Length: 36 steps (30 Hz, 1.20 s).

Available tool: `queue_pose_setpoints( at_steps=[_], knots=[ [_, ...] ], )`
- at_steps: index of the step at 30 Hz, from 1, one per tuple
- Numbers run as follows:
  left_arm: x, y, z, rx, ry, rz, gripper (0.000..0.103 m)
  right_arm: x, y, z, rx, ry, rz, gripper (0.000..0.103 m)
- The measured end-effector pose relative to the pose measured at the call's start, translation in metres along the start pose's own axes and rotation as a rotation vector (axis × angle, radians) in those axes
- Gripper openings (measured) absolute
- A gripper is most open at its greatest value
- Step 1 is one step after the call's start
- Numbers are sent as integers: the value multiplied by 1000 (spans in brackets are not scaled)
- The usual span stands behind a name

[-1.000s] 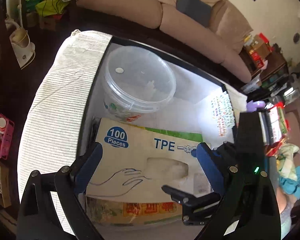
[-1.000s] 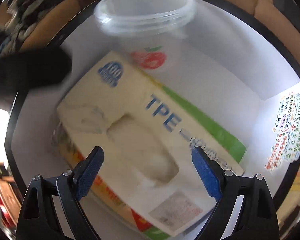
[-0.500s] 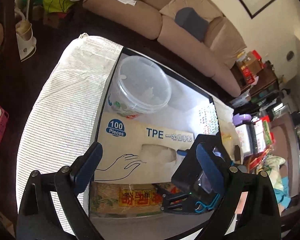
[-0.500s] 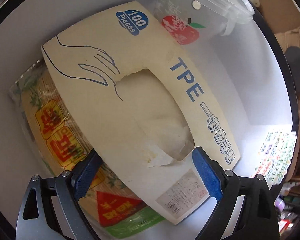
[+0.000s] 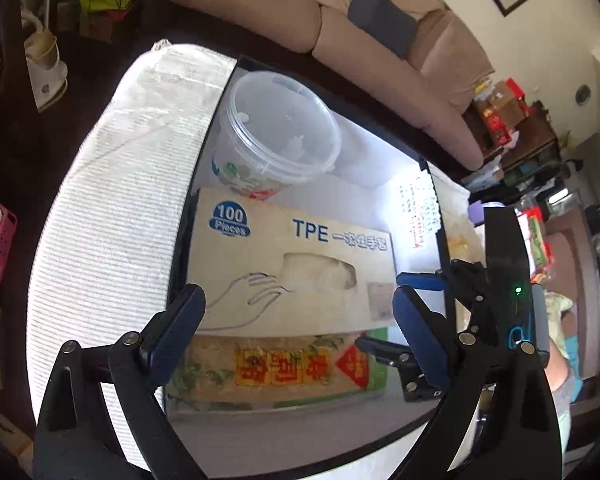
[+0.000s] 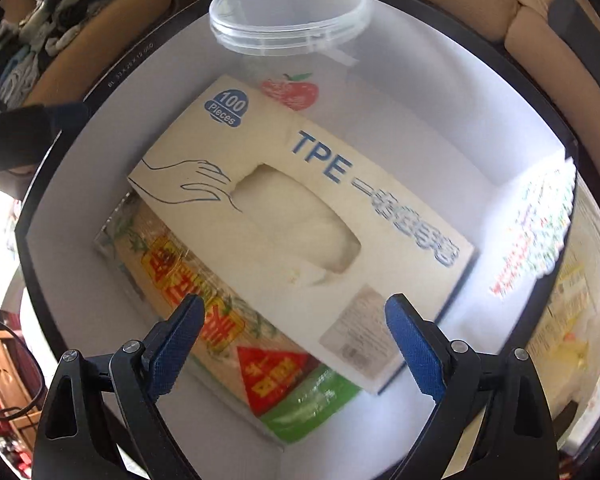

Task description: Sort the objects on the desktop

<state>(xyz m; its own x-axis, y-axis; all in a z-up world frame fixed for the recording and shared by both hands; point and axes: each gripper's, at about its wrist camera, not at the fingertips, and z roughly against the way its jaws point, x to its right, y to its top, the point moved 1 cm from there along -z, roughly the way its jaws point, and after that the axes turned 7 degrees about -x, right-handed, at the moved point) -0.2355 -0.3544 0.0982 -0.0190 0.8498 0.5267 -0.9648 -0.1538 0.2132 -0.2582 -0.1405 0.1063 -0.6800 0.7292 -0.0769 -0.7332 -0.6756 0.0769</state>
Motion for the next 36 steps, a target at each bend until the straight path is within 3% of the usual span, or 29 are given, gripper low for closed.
queue_pose_setpoints(
  at_steps=[5, 9, 10, 17, 22, 25, 27, 30, 36],
  knots=[
    [10, -5, -25, -114, 26, -11, 95, -2, -18, 8, -3, -12, 36, 94],
    [18, -7, -33, -141, 73, -23, 96, -4, -30, 7, -4, -1, 48, 94],
    [20, -7, -34, -149, 75, -24, 96, 11, -39, 10, 6, -4, 50, 94],
    [36, -20, -49, -249, 142, -70, 96, 15, -84, 56, 132, 49, 11, 94],
    [37, -27, -82, -344, 265, -87, 96, 8, -121, 80, 225, 55, -33, 95],
    [28, -28, -107, -419, 323, -65, 96, 3, -113, 75, 251, 62, -43, 95],
    [22, -29, -115, -433, 383, -81, 92, 1, -120, 76, 253, 64, -41, 95],
    [17, -26, -111, -428, 342, -49, 93, -1, -130, 75, 244, 59, -29, 95],
    [14, -25, -113, -441, 390, -25, 91, -3, -136, 59, 252, 74, -39, 95]
  ],
)
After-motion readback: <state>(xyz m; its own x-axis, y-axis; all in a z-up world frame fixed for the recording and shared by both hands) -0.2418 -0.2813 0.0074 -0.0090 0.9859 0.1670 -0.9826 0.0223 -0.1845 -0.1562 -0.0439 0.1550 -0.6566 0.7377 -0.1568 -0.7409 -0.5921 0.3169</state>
